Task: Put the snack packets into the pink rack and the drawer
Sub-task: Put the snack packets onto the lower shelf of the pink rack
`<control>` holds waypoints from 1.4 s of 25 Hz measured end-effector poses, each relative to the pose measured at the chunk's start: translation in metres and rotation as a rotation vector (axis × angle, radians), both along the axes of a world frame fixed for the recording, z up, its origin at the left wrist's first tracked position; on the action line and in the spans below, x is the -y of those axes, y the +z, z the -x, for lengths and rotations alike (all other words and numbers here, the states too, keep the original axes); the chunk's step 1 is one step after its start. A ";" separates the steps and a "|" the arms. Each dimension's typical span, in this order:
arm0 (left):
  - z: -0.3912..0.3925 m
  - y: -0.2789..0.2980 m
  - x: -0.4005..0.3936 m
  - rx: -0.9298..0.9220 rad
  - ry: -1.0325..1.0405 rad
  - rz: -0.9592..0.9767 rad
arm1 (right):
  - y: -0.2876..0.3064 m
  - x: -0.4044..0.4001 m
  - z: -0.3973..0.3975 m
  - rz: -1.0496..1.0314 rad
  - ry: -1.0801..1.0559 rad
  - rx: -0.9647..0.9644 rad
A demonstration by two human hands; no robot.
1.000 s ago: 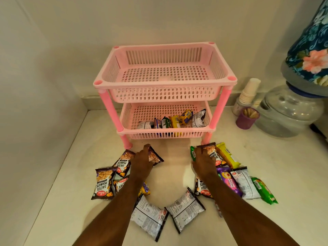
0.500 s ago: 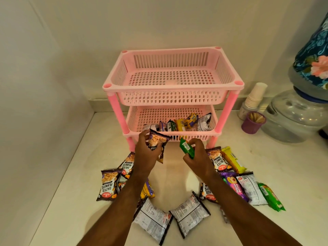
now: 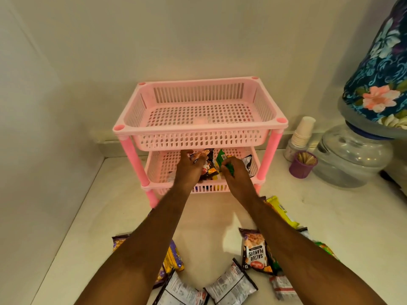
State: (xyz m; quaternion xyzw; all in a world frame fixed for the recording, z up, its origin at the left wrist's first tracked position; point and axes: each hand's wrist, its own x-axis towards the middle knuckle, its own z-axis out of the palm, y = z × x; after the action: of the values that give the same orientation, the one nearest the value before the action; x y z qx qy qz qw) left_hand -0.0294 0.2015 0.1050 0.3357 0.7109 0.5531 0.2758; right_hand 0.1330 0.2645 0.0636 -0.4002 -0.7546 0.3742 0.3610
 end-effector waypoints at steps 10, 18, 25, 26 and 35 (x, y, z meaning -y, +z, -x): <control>-0.008 -0.012 -0.069 0.138 -0.221 0.084 | 0.006 -0.069 0.022 0.168 -0.019 0.107; -0.026 -0.020 -0.091 -0.127 -0.378 0.100 | -0.001 -0.093 0.014 -0.017 0.017 0.324; -0.028 -0.053 -0.055 -0.898 -0.432 0.451 | -0.011 -0.056 -0.004 -0.190 -0.019 0.545; -0.030 -0.055 -0.045 -0.947 -0.424 0.434 | -0.012 -0.045 -0.006 -0.225 0.005 0.561; -0.059 -0.068 0.052 -1.115 -0.377 0.195 | -0.036 0.047 -0.047 -0.438 0.104 0.528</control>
State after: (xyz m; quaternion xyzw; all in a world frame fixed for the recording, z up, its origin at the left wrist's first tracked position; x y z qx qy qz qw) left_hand 0.0297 0.1493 0.0373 0.6689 0.7242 0.1671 -0.0160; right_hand 0.1805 0.2176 0.0273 -0.3573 -0.9038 0.1046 0.2110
